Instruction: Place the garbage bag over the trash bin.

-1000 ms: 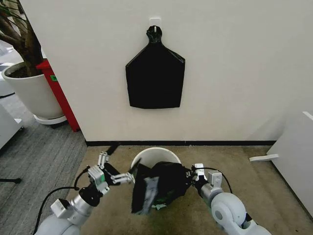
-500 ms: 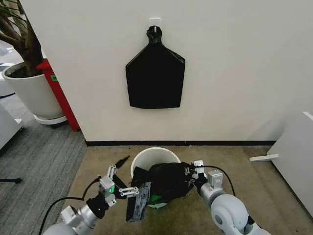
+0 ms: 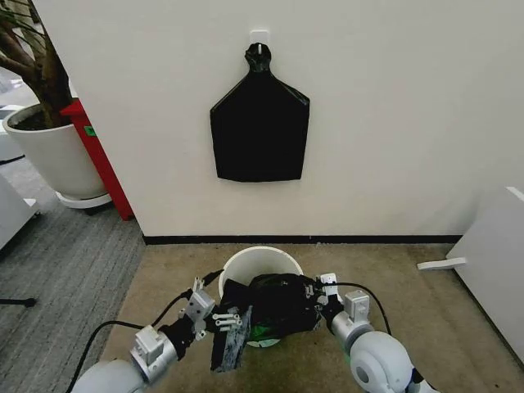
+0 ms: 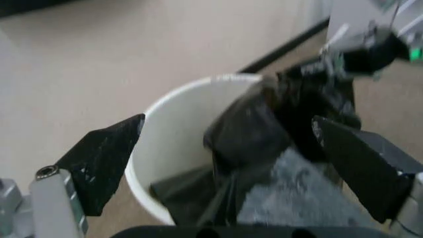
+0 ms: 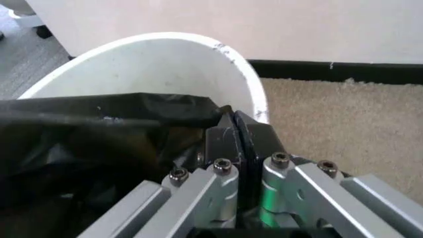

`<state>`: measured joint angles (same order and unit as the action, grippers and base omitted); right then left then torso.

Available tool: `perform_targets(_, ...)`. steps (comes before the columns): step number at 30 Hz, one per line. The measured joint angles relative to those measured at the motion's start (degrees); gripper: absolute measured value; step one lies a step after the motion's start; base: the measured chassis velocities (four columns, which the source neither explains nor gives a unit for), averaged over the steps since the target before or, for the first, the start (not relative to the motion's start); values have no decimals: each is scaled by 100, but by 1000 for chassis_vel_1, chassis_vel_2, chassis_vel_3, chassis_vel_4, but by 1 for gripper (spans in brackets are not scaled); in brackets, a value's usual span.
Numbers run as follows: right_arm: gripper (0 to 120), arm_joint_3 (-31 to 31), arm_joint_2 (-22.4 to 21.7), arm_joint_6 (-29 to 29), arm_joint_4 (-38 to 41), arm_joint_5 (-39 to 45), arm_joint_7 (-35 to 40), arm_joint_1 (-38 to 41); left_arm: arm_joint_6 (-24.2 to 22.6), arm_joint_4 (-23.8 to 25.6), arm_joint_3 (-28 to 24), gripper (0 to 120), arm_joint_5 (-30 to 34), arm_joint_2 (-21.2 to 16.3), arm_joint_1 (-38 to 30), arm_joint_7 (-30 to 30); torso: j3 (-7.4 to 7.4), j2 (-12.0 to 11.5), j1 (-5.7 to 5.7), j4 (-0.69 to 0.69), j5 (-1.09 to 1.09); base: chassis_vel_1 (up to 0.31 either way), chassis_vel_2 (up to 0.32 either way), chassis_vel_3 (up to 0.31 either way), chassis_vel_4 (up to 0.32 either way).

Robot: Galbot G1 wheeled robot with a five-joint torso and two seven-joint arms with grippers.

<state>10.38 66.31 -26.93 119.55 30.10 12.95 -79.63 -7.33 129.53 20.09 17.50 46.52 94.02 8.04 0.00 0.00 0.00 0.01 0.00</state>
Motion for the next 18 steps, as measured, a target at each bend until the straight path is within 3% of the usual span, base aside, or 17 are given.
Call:
perform_targets(9,0,-105,93,55,-3,-53,-6,-68,-593,14,-468,100,-285,-160,-186,-19,0,0,0,-1,-1,0,0,0,0)
perform_targets(18,0,-77,100,92,-1,-91,-32,-112,-715,-11,-563,100,-403,-238,-198,17,0,0,0,-1,0,0,0,0,0)
